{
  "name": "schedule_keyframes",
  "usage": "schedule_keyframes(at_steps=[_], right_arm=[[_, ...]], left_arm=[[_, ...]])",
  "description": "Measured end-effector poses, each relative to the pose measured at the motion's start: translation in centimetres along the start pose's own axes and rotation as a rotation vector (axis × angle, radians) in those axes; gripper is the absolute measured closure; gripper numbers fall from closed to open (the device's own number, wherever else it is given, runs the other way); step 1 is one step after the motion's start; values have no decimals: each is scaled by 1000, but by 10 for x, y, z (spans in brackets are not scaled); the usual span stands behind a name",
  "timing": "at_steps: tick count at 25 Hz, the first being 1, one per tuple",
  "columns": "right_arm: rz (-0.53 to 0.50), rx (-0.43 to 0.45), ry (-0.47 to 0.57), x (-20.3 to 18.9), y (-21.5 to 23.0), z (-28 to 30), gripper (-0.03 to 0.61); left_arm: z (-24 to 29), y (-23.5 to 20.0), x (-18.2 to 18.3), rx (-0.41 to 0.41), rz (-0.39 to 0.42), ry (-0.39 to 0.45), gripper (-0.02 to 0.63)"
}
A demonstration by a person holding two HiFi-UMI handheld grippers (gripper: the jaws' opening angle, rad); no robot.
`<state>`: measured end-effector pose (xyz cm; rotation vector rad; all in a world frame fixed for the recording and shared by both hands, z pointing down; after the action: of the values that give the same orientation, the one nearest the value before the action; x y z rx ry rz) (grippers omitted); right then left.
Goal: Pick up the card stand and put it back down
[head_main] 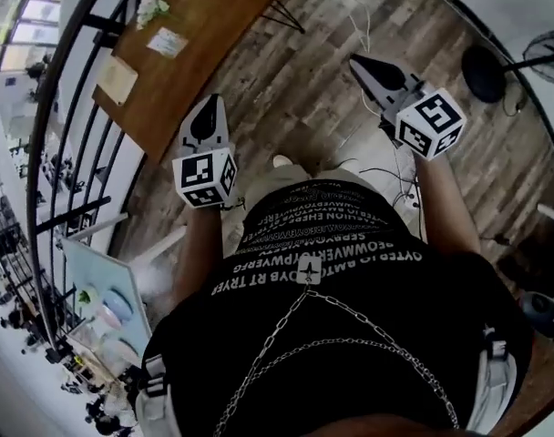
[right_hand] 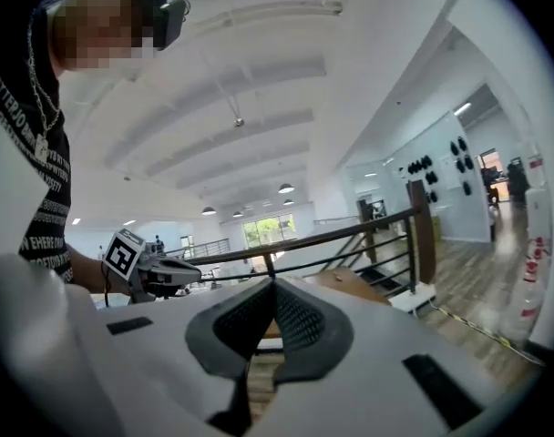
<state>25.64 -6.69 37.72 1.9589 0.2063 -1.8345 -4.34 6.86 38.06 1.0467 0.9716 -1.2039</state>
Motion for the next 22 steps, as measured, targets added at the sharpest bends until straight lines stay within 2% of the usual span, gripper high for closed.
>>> schedule_keyframes(at_steps=[6,12,16,22], right_arm=[[-37,135,17,6,-67,88,565],[-90,171,-2,6,-119,142,565],[-113,168,-9,-1,-148,167,565],[-118,154,-2,-6,-171,184,565]], left_arm=[[-70,-71,2,131,-14,94,584],[-119,-119,-24,209,-59,113,584],[-139,-151,-39,225,-82,109,584],[-147,-173,-39,192,-75,145,584]])
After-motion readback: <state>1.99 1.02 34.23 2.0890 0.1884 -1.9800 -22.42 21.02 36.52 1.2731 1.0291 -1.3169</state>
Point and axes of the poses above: the fingertips, and each gripper's own axes: z forward along the fingers, y to its right, x out of its top, the point moved 8 cm from there along -z, backward along the fingers, and after that the axes turned 11 degrees about y, right-handed, at the moved point
